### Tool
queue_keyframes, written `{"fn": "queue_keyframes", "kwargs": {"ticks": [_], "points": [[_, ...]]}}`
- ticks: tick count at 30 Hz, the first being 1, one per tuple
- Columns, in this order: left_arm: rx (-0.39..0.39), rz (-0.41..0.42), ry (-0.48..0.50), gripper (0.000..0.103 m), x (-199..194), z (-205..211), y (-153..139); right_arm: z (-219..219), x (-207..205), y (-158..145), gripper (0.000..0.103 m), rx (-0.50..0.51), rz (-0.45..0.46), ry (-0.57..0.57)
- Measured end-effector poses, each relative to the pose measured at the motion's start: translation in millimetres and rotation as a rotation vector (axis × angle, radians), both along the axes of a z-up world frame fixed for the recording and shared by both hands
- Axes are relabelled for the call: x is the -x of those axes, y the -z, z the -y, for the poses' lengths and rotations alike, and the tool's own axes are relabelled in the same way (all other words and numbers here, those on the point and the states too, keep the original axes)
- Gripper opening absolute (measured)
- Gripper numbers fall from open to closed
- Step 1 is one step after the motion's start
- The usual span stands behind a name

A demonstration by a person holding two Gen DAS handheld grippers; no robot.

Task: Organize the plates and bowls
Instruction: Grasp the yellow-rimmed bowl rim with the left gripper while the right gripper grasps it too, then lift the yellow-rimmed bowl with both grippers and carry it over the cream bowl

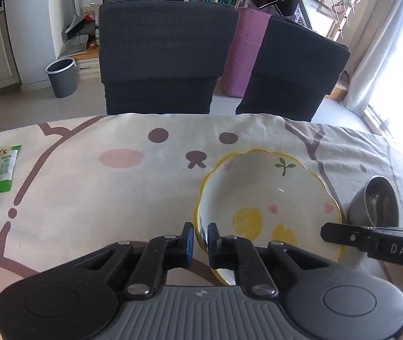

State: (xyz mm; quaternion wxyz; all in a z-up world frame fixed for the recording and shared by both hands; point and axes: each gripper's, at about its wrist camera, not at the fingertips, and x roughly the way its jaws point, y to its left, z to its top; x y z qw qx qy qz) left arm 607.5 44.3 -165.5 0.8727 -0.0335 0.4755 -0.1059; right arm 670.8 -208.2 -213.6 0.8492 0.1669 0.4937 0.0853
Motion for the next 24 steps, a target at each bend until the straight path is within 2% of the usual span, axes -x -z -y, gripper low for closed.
{"fn": "queue_keyframes", "kwargs": {"ticks": [7, 12, 17, 24], "points": [[0.023, -0.002, -0.011, 0.010, -6.0, 0.5, 6.2, -11.8, -9.3, 6.3, 0.013, 0.065, 0.010, -0.017], [0.041, 0.002, -0.045, 0.008, 8.1, -3.7, -1.1, -16.6, -6.3, 6.0, 0.012, 0.080, 0.025, -0.026], [0.044, 0.047, -0.037, 0.007, 34.4, -1.0, -26.8, -11.0, 15.0, -12.0, 0.011, 0.073, 0.068, -0.051], [0.055, 0.091, -0.031, 0.008, 76.0, 8.7, -69.5, 0.4, 56.2, -55.0, 0.011, 0.059, 0.126, -0.064]]}}
